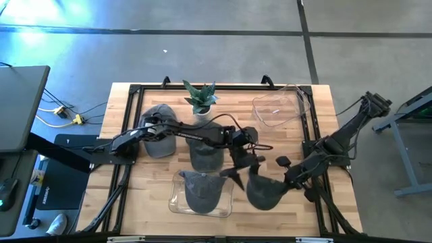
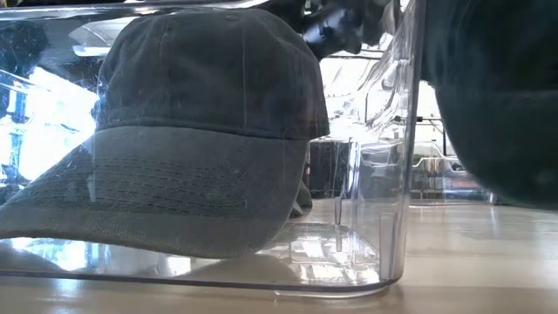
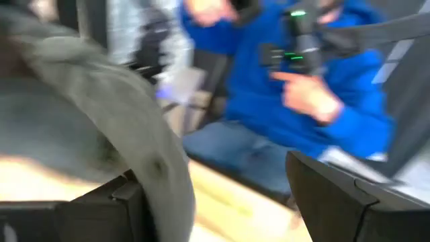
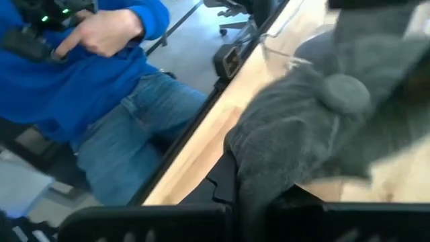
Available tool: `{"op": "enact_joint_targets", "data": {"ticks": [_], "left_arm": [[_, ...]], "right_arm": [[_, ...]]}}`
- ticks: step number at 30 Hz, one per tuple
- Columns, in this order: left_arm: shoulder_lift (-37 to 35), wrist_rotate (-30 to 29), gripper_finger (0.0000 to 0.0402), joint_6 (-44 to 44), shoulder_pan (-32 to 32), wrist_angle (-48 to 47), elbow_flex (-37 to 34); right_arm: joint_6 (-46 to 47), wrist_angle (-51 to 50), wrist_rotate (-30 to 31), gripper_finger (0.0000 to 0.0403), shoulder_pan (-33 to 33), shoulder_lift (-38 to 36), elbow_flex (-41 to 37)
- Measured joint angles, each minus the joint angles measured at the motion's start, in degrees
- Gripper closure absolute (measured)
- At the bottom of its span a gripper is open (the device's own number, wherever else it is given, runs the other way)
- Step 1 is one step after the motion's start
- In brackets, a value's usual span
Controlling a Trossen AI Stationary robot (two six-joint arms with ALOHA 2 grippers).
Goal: Pick & Place hat
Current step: Put the right dark green cap into the top transparent bin
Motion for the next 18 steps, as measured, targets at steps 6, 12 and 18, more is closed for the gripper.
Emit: {"op": "enact_joint_targets", "data": {"ticks": [6, 12, 18], "left_arm": [[0.0, 3.37, 0.0126, 0.2, -0.02, 0.19, 0.0], [0.0, 1.15, 0.017, 1.37, 0.03, 0.6, 0.0], [0.01, -9.49, 0.0224, -0.32, -0.11, 2.09, 2.17]], "right_arm": [[3.31, -0.08, 0.9, 0.0395, 2.3, 0.0, 0.02], [6.41, -2.21, 1.46, 0.0397, 3.4, 0.0, 0.07], [2.92, -2.45, 5.65, 0.0387, 2.53, 0.0, 0.07]]}}
